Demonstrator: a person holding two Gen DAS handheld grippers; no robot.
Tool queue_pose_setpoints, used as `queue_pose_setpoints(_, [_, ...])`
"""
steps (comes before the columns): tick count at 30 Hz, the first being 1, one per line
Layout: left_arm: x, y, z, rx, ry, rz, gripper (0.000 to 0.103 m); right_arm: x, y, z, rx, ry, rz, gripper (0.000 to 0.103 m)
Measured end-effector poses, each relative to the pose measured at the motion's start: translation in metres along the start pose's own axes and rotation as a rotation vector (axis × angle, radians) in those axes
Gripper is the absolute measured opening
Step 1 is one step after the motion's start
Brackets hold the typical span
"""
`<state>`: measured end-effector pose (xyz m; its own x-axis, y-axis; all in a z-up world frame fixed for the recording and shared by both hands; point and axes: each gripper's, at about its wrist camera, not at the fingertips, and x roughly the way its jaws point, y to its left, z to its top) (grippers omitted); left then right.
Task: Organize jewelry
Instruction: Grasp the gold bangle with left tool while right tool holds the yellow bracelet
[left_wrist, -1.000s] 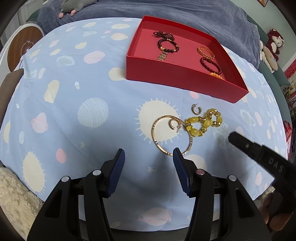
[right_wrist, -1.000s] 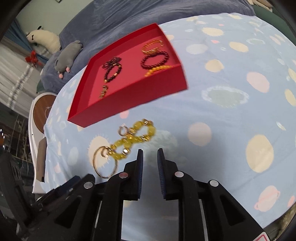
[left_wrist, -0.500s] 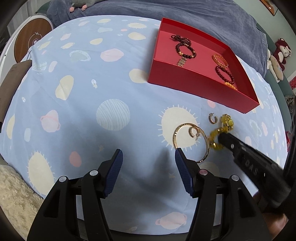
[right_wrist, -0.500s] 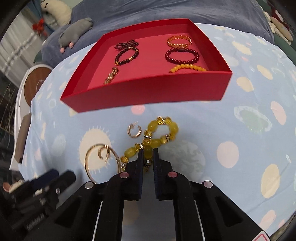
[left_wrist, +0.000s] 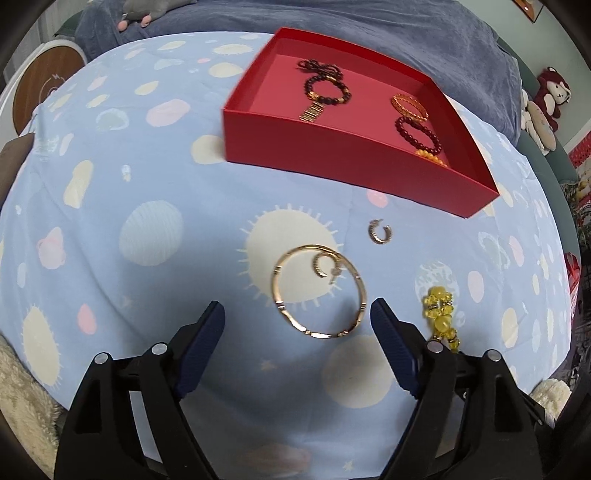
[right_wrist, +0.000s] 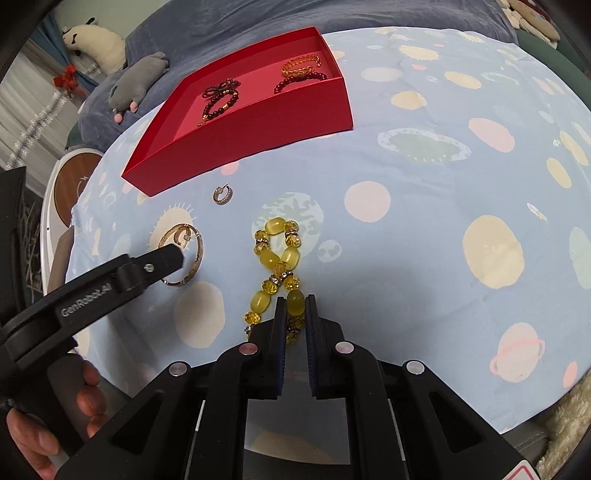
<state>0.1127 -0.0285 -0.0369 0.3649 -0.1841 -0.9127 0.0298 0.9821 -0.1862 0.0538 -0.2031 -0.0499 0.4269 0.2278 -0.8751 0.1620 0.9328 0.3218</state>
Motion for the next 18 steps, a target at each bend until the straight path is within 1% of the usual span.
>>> queue_pose_setpoints(3, [0.006,-0.011,0.001,0.041,-0.009,0.029,0.081,0.0,-0.001,0.0,0.012,0.003,0.006,0.009])
queue_pose_setpoints(7, [0.01,-0.02,0.002,0.087,-0.029,0.07,0.081,0.0,-0.001,-0.001,0.012,0.003,0.005,0.009])
queue_pose_setpoints(8, [0.011,-0.02,0.002,0.091,-0.038,0.077,0.079,0.001,-0.001,0.0,0.012,0.003,0.005,0.009])
queue_pose_setpoints(10, [0.011,-0.022,0.0,0.116,-0.066,0.114,0.07,0.0,-0.001,-0.001,0.012,0.003,0.004,0.009])
queue_pose_setpoints(12, [0.01,-0.022,-0.001,0.132,-0.084,0.131,0.056,0.001,-0.001,-0.001,0.014,0.002,0.004,0.009])
queue_pose_setpoints(18, [0.004,-0.011,0.003,0.087,-0.068,0.062,0.056,-0.001,-0.001,0.0,0.024,0.002,0.012,0.009])
